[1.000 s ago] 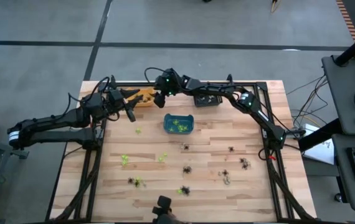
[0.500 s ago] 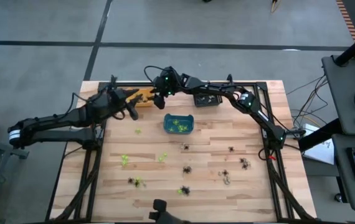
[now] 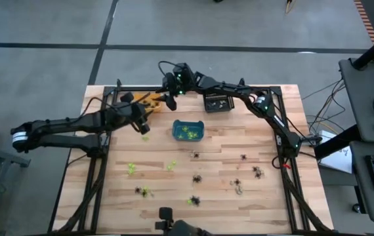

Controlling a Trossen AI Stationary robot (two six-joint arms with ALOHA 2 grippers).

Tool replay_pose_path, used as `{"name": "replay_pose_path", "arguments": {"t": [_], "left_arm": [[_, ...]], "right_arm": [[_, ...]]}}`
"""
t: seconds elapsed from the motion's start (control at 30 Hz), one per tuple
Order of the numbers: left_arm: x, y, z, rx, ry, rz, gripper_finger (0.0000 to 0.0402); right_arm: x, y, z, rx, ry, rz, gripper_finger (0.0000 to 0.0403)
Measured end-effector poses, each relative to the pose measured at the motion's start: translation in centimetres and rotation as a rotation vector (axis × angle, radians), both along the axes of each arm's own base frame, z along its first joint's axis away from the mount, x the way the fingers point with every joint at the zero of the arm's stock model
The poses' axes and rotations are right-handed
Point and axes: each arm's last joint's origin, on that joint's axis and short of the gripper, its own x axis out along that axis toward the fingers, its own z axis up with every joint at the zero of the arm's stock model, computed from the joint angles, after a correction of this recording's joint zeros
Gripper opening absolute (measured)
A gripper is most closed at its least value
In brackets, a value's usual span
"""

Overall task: Sort Halloween decoration
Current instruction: Put the black spider toy into the yellow bin

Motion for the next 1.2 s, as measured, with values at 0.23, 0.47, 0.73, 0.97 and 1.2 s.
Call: {"name": "replay_pose_path", "arguments": {"t": [0.23, 0.47, 0.73, 0.97, 1.2], "left_arm": [[-0.3, 0.0, 0.8, 0.031, -0.055, 0.004, 0.0111], [-0.4, 0.7, -0.1, 0.047, -0.013, 0.029, 0.0111], [-1.0, 3.2, -1.3, 0.103, -0.055, -0.029, 0.0111], [-1.8, 6.3, -2.1, 0.066, -0.067, -0.047, 0.0111], [-1.2, 8.2, -3.8, 0.01, -0.049, -0.145, 0.0111]], "right_arm": [[0.0, -0.4, -2.1, -0.031, 0.121, -0.158, 0.0194], [-0.1, -0.2, -0.8, -0.057, 0.039, -0.021, 0.0194], [-0.2, 0.0, -0.6, -0.094, 0.023, 0.047, 0.0194], [-0.2, 0.0, -0.6, -0.107, 0.023, 0.051, 0.0194], [-0.2, 0.0, -0.5, -0.106, 0.023, 0.051, 0.0194]]}}
